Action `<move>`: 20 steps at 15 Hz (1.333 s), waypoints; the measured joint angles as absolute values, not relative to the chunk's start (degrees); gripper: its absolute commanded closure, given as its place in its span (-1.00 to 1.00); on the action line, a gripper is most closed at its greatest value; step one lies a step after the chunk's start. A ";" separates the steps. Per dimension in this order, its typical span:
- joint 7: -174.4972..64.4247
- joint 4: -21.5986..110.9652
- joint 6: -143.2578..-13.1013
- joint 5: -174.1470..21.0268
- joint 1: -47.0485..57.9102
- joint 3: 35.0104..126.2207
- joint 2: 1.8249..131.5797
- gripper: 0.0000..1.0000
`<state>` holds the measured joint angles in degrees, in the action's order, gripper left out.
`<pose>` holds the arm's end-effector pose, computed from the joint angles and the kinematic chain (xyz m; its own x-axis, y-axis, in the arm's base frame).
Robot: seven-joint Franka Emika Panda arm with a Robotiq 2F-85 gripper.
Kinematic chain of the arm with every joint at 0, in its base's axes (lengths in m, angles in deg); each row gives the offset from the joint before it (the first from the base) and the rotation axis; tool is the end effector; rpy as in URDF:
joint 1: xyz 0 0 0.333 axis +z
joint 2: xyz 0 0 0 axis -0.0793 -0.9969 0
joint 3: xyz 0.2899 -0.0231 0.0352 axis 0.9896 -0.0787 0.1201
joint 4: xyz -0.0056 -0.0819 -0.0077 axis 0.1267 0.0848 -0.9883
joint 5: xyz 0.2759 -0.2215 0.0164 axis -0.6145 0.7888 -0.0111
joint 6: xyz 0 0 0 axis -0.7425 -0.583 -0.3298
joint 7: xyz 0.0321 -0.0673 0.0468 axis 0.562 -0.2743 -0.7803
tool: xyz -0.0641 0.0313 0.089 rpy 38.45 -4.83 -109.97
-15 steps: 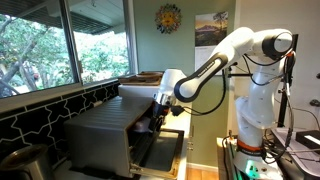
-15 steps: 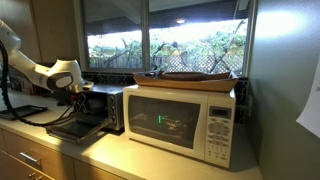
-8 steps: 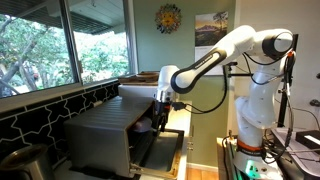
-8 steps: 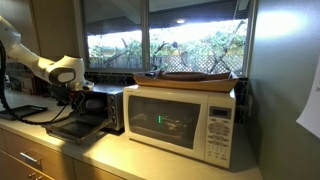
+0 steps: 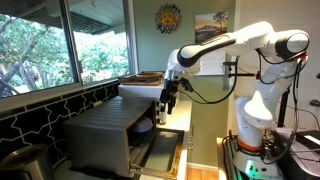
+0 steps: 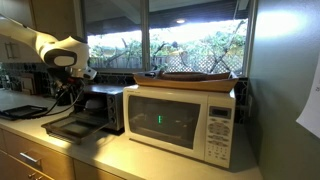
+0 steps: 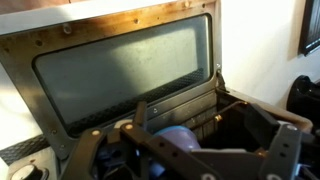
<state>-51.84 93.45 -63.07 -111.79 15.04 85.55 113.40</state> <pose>0.3681 0.1055 0.4893 0.9937 -0.0895 0.0672 -0.0448 -0.8686 -0.4935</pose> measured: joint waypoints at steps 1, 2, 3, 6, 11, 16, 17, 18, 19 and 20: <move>-51.84 93.69 -63.07 -112.01 14.34 84.93 115.49 -1.00; -51.84 93.95 -63.21 -112.23 13.56 84.34 117.75 -1.00; -51.84 94.22 -63.33 -112.45 12.78 83.81 119.92 -1.00; -51.84 95.35 -63.73 -112.64 10.37 82.51 126.48 -1.00; -52.26 96.86 -64.42 -112.79 6.95 81.59 135.72 -1.00; -52.57 98.43 -65.33 -113.17 6.56 81.39 138.77 -1.00; -52.57 98.50 -65.43 -113.19 6.56 81.39 138.74 -1.00; -52.57 98.53 -65.48 -113.20 6.56 81.39 138.73 -1.00; -52.57 98.54 -65.50 -113.21 6.56 81.39 138.73 -1.00; -52.57 98.54 -65.52 -113.23 6.56 81.39 138.73 -1.00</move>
